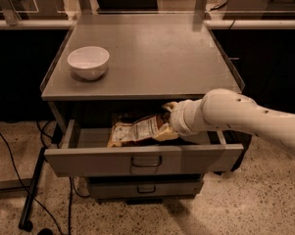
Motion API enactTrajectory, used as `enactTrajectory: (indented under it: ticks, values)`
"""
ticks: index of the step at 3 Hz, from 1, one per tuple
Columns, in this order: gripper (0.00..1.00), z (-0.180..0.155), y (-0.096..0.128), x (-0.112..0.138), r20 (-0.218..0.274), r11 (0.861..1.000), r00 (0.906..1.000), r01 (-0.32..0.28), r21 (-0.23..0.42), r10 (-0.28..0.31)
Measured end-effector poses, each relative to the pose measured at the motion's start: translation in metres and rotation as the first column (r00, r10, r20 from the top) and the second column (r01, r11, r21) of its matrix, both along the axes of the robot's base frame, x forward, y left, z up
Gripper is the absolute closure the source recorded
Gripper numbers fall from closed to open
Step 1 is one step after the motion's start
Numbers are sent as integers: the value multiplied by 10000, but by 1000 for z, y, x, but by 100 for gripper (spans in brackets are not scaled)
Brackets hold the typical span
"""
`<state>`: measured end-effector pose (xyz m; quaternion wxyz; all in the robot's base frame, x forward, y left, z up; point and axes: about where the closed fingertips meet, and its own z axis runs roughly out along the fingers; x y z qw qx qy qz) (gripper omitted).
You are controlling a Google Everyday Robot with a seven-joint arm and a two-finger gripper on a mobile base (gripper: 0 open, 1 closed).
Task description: Pick brown chip bag from top drawer and place on counter
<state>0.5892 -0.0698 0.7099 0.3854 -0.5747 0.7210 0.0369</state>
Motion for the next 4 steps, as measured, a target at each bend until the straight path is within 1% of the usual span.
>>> enactTrajectory:
  ticks: [1, 2, 3, 4]
  values:
    - [36, -13, 5, 8, -119, 10000, 9999, 16, 24, -15]
    - [37, -27, 10, 17, -242, 9999, 9997, 91, 46, -90]
    - [27, -43, 12, 26, -403, 9999, 9991, 103, -91, -107]
    - [25, -59, 13, 32, -665, 9990, 9978, -6, -445, -23]
